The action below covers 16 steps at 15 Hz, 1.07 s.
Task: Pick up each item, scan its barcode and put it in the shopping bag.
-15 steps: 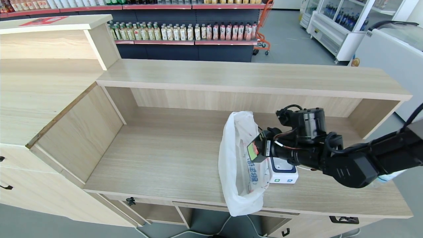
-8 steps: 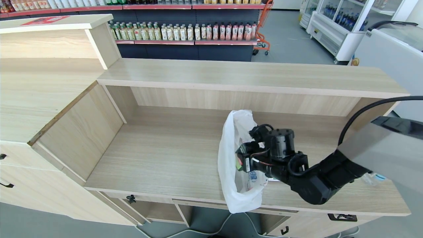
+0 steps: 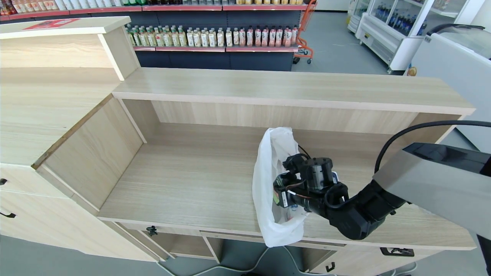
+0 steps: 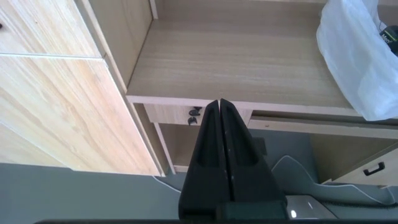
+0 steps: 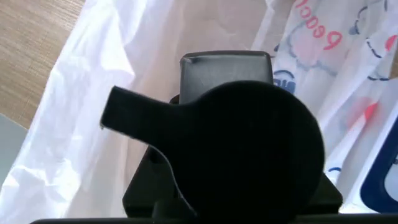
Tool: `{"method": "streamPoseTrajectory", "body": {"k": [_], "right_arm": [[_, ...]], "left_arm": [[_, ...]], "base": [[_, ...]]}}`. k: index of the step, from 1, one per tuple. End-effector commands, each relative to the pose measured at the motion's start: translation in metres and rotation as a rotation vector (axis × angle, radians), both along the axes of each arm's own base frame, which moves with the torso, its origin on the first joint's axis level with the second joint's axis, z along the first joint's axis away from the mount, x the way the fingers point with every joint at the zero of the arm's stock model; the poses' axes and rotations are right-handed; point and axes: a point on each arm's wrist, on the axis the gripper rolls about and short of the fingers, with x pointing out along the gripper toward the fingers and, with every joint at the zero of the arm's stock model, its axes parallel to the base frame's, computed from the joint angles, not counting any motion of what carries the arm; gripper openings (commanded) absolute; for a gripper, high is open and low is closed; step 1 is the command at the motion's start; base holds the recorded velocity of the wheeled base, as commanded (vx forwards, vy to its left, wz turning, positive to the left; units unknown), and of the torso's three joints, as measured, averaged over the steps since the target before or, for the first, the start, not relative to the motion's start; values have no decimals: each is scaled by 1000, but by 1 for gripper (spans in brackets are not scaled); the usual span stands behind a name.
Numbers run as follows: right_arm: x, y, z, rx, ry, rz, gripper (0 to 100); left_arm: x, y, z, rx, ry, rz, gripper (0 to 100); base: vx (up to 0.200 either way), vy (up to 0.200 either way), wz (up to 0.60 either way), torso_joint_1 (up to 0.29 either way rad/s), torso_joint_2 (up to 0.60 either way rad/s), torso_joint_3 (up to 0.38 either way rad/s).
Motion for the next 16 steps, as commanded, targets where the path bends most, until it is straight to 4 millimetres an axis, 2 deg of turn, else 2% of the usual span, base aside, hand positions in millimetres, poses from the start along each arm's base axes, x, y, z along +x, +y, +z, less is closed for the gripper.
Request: {"method": "streamPoseTrajectory", "body": {"k": [1,9,10,13,16], "right_arm": [[-1,0,-6,-19,10,5,0],[-1,0,-17,-39,33,8,0],[-1,0,-18,-40,34,8,100],[-1,1,-18,-38,33,11,100],[-2,7,-6,1,-29,27,100]], "left_arm": [[0,0,0,0,0,0,0],[0,0,0,0,0,0,0],[0,0,0,0,0,0,0],[0,0,0,0,0,0,0],[0,0,0,0,0,0,0]], "base": [[0,0,0,0,0,0],[0,0,0,0,0,0],[0,0,0,0,0,0],[0,0,0,0,0,0],[0,0,0,0,0,0]]}}
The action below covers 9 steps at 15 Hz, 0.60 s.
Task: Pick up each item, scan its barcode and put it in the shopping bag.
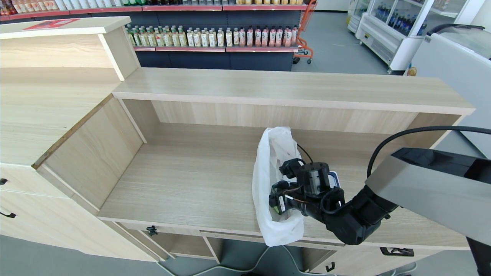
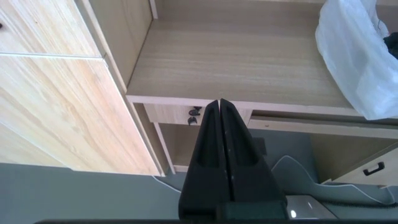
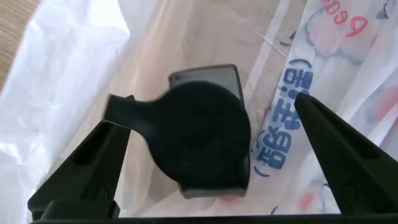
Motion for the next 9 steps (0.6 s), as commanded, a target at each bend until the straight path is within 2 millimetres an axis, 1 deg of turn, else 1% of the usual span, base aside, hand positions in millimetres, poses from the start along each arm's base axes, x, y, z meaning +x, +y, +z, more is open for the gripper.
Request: {"method": "streamPoseTrajectory", "body": {"k": [1,3,7,8,9], "right_arm": [[-1,1,10,23,-35,3,100],[-1,0,31,62,-79,1,100],[-1,-6,66,157,-130,-27,100],[0,-8,81,196,-155,-40,100],[-1,-10,91,210,-175,-42,100]], "left_arm": [[0,0,0,0,0,0,0],[0,0,0,0,0,0,0],[0,0,0,-1,0,0,0],[0,0,0,-1,1,0,0],[0,0,0,-1,1,0,0]], "base": [[0,0,0,0,0,0],[0,0,0,0,0,0],[0,0,0,0,0,0],[0,0,0,0,0,0],[0,0,0,0,0,0]]}}
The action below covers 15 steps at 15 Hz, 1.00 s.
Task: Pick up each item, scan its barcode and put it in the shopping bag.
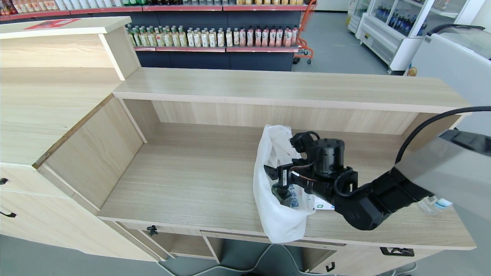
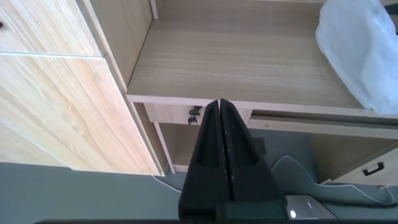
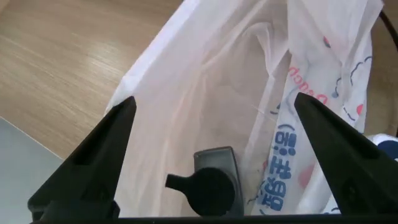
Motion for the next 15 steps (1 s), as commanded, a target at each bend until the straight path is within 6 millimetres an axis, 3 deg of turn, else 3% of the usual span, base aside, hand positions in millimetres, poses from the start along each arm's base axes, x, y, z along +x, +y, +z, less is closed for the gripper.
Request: {"method": "streamPoseTrajectory", "body": {"k": [1,2,5,9,11,15], "right_arm": [[-10,-9,34,27,-33,-6,100],[-15,-11,35,10,-2,-1,100],[-35,-24,12,-72,116,-8,100],[-34,-48,53,-28,9,-129,100],[-64,-77,72,-16,-17,-170,100],[-122,-124,73,-24,-11,-277,100]], "left_arm": [[0,0,0,0,2,0,0],[0,0,0,0,1,0,0],[0,0,0,0,1,0,0],[0,0,0,0,-1,0,0],[0,0,0,0,1,0,0],[0,0,0,0,1,0,0]], "base": [[0,0,0,0,0,0],[0,0,0,0,0,0],[0,0,0,0,0,0],[0,0,0,0,0,0],[0,-200,0,-2,5,5],[0,-200,0,1,0,4]]}}
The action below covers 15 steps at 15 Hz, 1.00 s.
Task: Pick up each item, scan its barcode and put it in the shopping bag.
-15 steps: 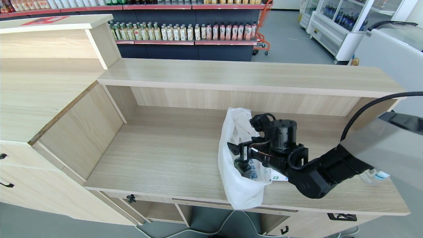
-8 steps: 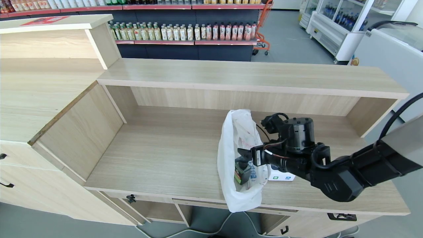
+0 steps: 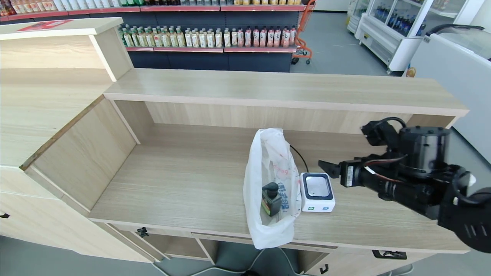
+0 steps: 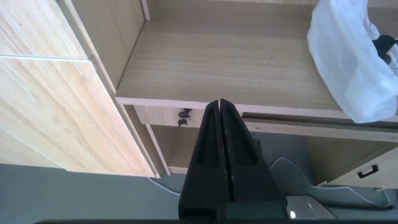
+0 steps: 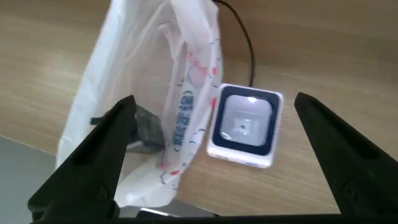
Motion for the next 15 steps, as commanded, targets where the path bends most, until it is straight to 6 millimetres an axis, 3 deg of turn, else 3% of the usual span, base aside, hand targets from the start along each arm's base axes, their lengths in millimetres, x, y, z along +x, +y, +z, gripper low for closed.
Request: {"method": "streamPoseTrajectory", "body": {"k": [1,4,7,12,15], "right_arm": [[-47,-33,15,20,-58,-78,100],[-70,-54,18,6,1,-115,100],[-81,-67,8,-10,61,-154,100],[-94,-70,-2,-16,86,-144,100],[-95,-70,-4,-19,96,-134,100]], "left_arm": [[0,0,0,0,0,-1,0],[0,0,0,0,1,-1,0],[0,0,0,-2,1,-1,0],[0,0,0,-2,0,-1,0],[0,0,0,-2,0,-1,0]], "base": [[0,-200,0,-2,2,7],[0,-200,0,2,4,5],[0,-200,0,-2,2,2],[0,-200,0,1,3,1],[0,0,0,0,0,0]]}}
